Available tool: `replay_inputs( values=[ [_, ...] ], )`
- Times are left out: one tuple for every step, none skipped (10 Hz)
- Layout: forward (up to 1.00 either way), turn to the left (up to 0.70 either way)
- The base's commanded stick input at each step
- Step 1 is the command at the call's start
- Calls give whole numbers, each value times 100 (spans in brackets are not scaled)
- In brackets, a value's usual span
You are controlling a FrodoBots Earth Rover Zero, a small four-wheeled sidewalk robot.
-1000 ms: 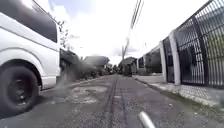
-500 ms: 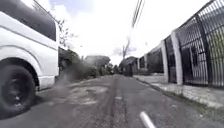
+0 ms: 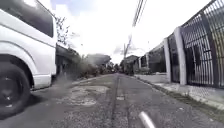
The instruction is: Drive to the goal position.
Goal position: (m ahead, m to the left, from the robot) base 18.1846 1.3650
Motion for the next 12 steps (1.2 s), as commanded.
replay_inputs(
  values=[
    [50,-48],
    [50,-48],
    [50,-48],
    [50,-48],
    [50,-48],
    [50,-48],
    [50,-48],
    [50,-48],
    [50,-48],
    [50,-40],
    [50,-30],
    [50,-21]
  ],
)
